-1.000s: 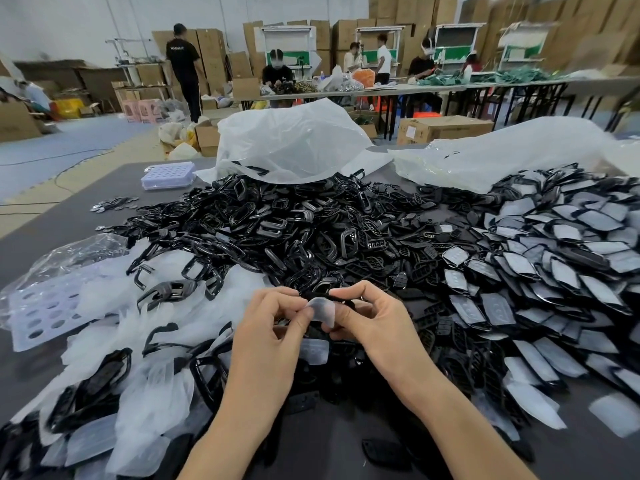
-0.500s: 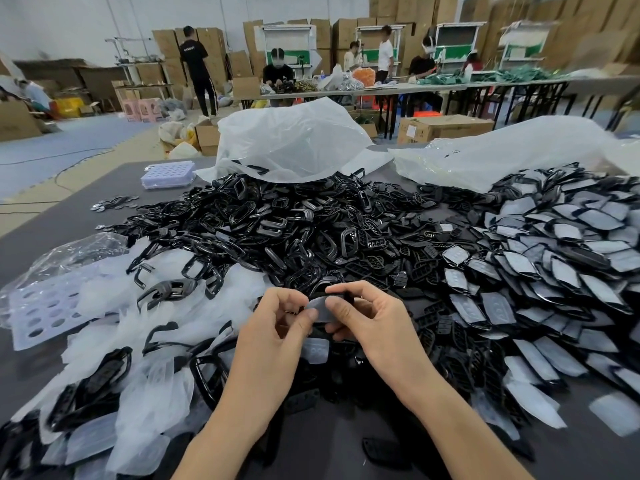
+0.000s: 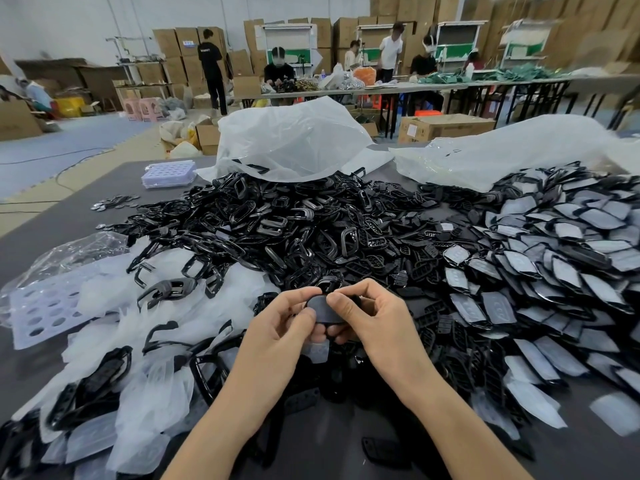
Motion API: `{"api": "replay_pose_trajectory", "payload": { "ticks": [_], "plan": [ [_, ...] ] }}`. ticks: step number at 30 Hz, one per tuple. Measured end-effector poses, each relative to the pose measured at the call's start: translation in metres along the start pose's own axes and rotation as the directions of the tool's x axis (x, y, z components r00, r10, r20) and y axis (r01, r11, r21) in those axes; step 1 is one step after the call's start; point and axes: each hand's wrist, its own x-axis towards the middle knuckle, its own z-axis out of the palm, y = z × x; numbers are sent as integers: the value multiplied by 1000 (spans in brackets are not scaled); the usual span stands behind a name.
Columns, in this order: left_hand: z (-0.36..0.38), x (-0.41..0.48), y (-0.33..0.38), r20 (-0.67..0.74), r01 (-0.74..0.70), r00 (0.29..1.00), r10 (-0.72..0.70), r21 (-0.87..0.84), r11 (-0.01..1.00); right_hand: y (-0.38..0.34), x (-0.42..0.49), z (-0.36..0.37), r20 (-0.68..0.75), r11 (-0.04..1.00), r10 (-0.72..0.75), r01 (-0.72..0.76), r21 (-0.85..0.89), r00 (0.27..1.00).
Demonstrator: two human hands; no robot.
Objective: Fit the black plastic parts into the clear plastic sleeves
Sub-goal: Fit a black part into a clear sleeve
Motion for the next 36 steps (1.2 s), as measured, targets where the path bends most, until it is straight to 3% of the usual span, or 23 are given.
{"api": "replay_pose_trajectory", "payload": {
  "ticks": [5,11,22,28,31,36],
  "plan": [
    [0,2,-3,-64,-44,997,50,100,994,1,1,-2,-7,1000,-2,2,-20,1000],
    [5,-2,-5,-116,-105,984,134,229,968,3,-2,1,79,991,-25,35,-127,997],
    [9,-7,1,-80,-159,980,183,242,957,-1,-3,-2,100,995,-15,25,-99,995],
    [9,-4,-2,-90,-102,988,128,246,964,1,-4,1,94,987,-18,33,-155,995],
    [9,-3,-4,-105,-101,986,127,226,969,0,-3,2,94,994,-20,30,-104,995],
    [8,-2,-2,-130,-139,977,170,218,966,2,-1,2,62,990,65,-72,124,996]
  ]
}}
